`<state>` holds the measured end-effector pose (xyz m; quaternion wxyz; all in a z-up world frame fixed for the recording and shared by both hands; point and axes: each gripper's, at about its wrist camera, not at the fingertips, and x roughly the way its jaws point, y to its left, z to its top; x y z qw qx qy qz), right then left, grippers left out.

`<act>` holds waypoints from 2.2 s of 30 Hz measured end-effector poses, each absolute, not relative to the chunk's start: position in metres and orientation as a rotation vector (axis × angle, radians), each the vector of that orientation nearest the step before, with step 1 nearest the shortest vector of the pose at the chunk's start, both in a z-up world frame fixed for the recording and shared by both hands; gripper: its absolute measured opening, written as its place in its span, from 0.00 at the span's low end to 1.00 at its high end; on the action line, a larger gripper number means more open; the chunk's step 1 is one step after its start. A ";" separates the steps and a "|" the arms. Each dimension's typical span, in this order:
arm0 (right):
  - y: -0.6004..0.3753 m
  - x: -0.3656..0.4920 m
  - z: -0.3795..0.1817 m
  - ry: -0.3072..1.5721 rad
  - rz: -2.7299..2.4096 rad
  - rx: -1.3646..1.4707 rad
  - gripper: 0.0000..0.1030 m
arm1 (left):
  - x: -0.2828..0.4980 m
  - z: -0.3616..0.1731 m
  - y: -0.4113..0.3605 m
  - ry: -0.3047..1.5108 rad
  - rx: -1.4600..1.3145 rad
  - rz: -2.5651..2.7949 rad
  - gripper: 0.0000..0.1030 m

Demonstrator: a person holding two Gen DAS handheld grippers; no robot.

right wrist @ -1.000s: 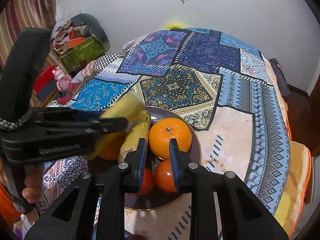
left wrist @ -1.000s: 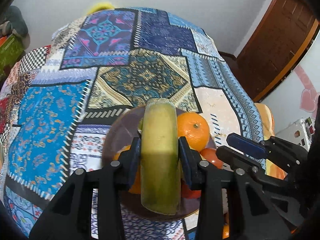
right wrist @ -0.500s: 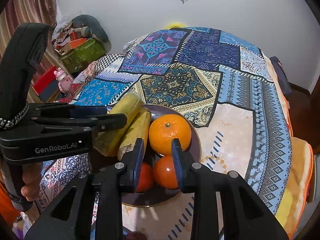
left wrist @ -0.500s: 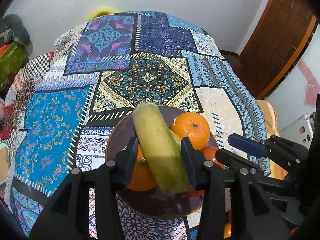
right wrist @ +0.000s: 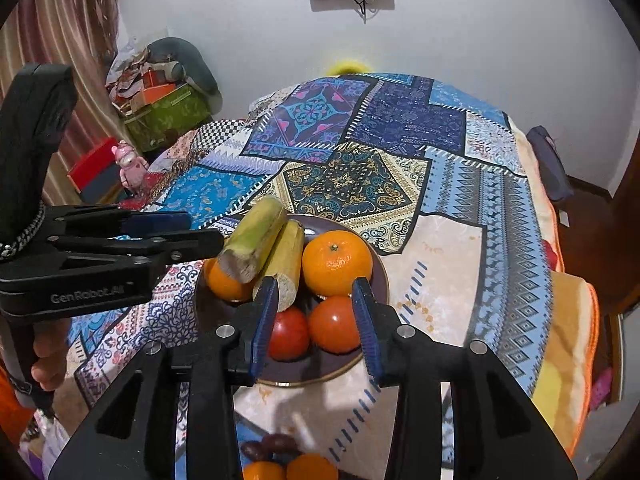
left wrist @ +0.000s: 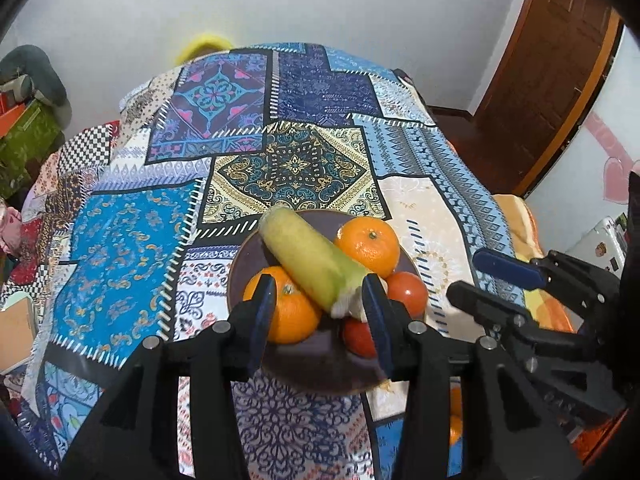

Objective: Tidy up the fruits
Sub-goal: 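Lower the right tool's cucumber onto the plate while the left tool lowers its cucumber there, then open both tools and withdraw toward the loose small oranges, then grasp a small orange with the left tool while the right tool grasps another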

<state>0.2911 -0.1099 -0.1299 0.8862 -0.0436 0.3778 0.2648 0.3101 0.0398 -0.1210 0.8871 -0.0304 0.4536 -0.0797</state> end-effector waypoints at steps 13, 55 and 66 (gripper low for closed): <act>-0.140 0.247 -0.125 0.774 0.505 -0.089 0.44 | 0.233 -0.111 0.032 0.888 -0.011 -0.171 0.51; -0.161 0.229 -0.213 0.992 0.529 0.083 0.32 | 0.186 -0.192 -0.020 1.053 -0.066 -0.261 0.56; -0.179 0.221 -0.205 0.971 0.524 0.037 0.12 | 0.189 -0.187 -0.054 1.043 -0.026 -0.321 0.54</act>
